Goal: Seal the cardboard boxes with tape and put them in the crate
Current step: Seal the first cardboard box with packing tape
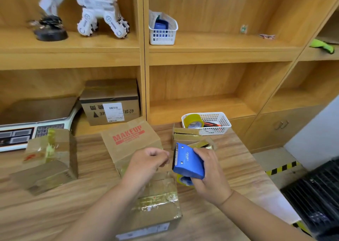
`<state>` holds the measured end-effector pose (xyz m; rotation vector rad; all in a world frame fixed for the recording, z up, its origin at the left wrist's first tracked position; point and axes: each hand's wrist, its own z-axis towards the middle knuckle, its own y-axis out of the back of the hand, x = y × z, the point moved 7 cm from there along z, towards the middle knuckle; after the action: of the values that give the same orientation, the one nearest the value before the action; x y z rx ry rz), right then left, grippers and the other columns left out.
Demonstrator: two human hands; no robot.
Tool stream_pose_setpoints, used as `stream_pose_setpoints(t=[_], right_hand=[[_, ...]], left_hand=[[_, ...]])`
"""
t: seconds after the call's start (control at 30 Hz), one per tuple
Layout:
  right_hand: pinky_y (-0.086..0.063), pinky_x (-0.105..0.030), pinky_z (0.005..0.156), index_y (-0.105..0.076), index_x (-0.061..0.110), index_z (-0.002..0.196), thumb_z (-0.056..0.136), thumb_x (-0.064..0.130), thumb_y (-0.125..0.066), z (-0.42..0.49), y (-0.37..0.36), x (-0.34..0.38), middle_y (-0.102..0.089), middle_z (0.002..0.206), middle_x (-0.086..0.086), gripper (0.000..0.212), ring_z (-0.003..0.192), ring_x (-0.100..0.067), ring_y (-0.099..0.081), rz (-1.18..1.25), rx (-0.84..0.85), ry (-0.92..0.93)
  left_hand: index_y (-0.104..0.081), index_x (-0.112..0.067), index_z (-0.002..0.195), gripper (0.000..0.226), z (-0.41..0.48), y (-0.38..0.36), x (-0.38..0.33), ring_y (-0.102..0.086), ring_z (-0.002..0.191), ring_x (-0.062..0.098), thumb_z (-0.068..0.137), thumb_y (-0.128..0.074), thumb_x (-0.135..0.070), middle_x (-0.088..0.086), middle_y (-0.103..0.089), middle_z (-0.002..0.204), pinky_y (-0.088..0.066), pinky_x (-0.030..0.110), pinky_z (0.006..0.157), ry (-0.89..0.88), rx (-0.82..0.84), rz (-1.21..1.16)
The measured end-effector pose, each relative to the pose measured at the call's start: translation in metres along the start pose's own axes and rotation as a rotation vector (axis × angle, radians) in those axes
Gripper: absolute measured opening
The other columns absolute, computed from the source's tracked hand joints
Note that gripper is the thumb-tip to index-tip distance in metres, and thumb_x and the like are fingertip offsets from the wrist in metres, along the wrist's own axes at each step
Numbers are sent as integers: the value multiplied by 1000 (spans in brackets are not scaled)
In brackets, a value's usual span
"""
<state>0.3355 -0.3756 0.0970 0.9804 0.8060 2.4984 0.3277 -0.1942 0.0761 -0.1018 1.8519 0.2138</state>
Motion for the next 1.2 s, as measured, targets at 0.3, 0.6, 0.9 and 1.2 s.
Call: stream_pose_setpoints(t=[0.3,0.6,0.9,1.2], right_hand=[[-42,-35,87,-34,5,133,60,4,-75,6,-6,15,-43,118,-5,83,100,-23,-45,-221,149,164],[-51,-29,74,-33,8,136,61,35,-83,17,-3,19,-61,105,-7,94,86,-23,-61,-460,315,198],[-52,-29,68,-31,10,139,76,50,-56,25,5,23,-59,107,-6,79,83,-23,-60,-449,313,226],[-54,-35,68,-32,12,137,65,34,-80,36,5,28,-60,107,-8,89,86,-26,-61,-377,320,191]], left_hand=[[-71,-2,69,13,-4,23,-12,-51,50,6,78,-64,-5,2,-66,59,-41,13,49,14,-12,-30],[-71,-5,72,15,0,37,-23,-57,50,2,84,-64,-2,7,-71,66,-45,11,50,1,-40,40],[-70,-8,71,15,9,43,-35,-56,51,4,85,-66,-7,3,-70,63,-45,13,52,-24,-40,118],[-73,-6,75,12,16,59,-46,-54,56,10,85,-66,-6,6,-70,64,-46,18,56,-48,-57,144]])
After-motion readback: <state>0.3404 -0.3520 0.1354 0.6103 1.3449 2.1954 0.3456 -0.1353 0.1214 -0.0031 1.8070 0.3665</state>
